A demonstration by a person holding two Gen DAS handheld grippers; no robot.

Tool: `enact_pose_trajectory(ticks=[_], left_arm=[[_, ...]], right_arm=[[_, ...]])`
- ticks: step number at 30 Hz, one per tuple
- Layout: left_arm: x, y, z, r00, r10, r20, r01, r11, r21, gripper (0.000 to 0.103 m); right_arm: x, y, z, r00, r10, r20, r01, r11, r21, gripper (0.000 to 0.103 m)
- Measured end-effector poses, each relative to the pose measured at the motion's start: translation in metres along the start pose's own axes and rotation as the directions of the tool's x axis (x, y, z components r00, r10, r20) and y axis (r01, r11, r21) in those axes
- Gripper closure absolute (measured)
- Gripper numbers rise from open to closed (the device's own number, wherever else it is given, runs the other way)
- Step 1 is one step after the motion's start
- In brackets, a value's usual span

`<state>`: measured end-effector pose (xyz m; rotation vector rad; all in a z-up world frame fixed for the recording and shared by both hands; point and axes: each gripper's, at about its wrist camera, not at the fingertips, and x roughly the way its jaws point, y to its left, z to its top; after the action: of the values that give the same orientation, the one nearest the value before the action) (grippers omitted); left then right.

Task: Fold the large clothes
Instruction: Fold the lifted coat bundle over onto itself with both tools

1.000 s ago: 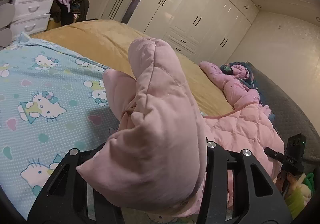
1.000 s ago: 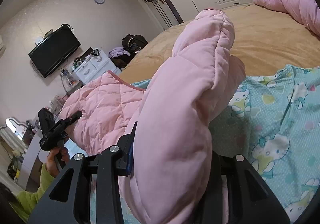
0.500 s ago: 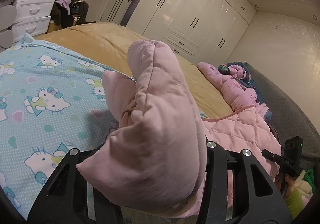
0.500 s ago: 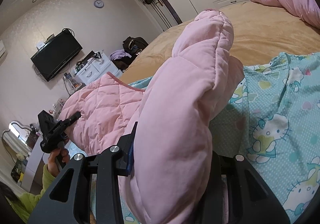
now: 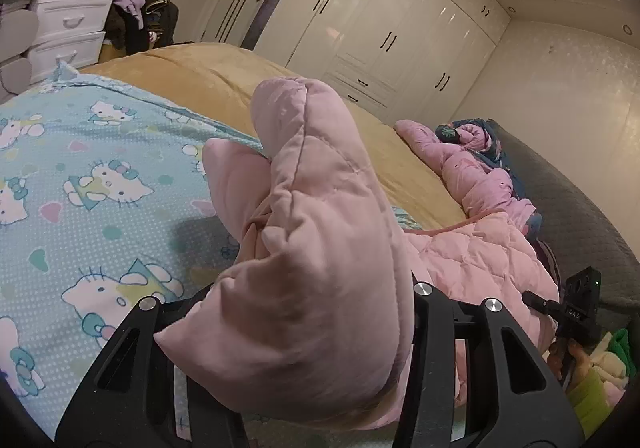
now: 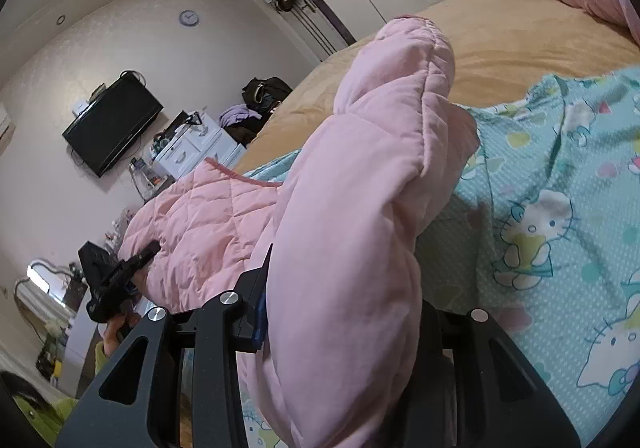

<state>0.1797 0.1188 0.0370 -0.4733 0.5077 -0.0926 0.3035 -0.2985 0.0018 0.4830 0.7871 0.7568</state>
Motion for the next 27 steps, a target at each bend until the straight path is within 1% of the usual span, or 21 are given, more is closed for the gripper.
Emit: enact_pose_trajectory(ticks=[5,8,15,19,21,24,26,27], left_arm=[[0.002,0.003,-0.002,1.000,0.020,-0.011,-0.020,1.000,-0.002,0.065],[0.003,0.008,-0.003,0.999,0.031,-0.021,-0.032,0.999,-0.012,0.065],[0.010,0.015,-0.007,0.996,0.074,-0.049,-0.074,0.997,-0.016,0.064],[0.016,0.019,-0.009,0.993,0.098,-0.064,-0.099,0.995,-0.016,0.063],[0.021,0.022,-0.011,0.990,0.120,-0.078,-0.122,0.992,-0.015,0.063],[0.029,0.027,-0.014,0.984,0.147,-0.099,-0.150,0.989,-0.017,0.060],[0.031,0.028,-0.016,0.980,0.170,-0.108,-0.172,0.985,-0.007,0.057],[0.033,0.028,-0.017,0.976,0.186,-0.110,-0.187,0.982,-0.002,0.053]], right_arm=[[-0.002,-0.010,-0.003,1.000,-0.021,0.002,0.021,0.999,0.036,0.067],[-0.003,-0.014,-0.005,0.999,-0.050,-0.002,0.050,0.997,0.058,0.067],[-0.003,-0.037,-0.015,0.991,-0.130,-0.029,0.133,0.979,0.152,0.067],[0.001,-0.046,-0.017,0.988,-0.149,-0.030,0.152,0.974,0.167,0.067],[0.005,-0.050,-0.019,0.983,-0.179,-0.049,0.185,0.969,0.165,0.067],[0.007,-0.062,-0.025,0.975,-0.208,-0.076,0.219,0.959,0.181,0.066],[0.010,-0.066,-0.028,0.970,-0.226,-0.091,0.239,0.953,0.188,0.061],[0.012,-0.068,-0.030,0.967,-0.237,-0.097,0.252,0.948,0.193,0.059]])
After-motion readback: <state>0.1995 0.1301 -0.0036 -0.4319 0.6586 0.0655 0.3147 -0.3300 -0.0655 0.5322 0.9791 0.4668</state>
